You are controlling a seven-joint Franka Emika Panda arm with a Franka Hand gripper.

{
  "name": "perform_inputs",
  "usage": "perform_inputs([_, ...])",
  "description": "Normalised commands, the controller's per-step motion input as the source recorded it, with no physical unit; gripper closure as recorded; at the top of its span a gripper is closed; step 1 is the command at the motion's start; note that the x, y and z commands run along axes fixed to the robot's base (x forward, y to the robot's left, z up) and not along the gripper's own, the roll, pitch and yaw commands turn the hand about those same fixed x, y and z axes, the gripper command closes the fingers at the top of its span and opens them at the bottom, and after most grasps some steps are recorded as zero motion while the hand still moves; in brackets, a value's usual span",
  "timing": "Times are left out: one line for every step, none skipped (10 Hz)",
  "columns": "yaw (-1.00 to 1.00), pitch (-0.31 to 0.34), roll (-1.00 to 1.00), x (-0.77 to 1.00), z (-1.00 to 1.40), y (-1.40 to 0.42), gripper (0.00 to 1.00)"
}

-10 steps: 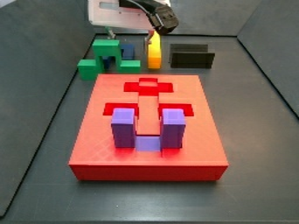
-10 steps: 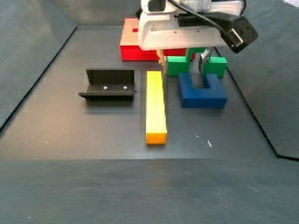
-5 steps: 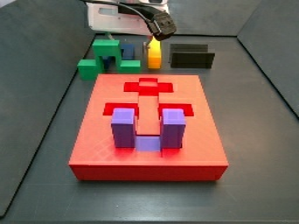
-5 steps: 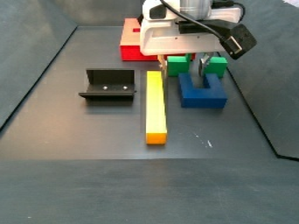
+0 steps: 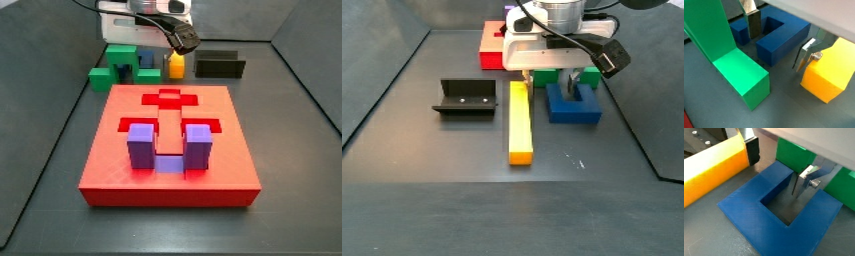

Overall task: Pick up the blue object. Move up. Place the blue object on the fixture. Regrasp the blue object. Move to above the board. Insert the blue object.
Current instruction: Pick up the blue object.

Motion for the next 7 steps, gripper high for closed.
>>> perform_inputs([0.00, 0.000, 0.00, 0.00, 0.00, 0.00, 1.00])
perform_inputs([0.00, 0.000, 0.00, 0.00, 0.00, 0.00, 1.00])
perform_inputs([0.00, 0.000, 0.00, 0.00, 0.00, 0.00, 1.00])
perform_inputs([0.00, 0.000, 0.00, 0.00, 0.00, 0.00, 1.00])
perform_inputs([0.00, 0.000, 0.00, 0.00, 0.00, 0.00, 1.00])
perform_inputs([0.00, 0.000, 0.00, 0.00, 0.00, 0.00, 1.00])
perform_inputs([0.00, 0.000, 0.00, 0.00, 0.00, 0.00, 1.00])
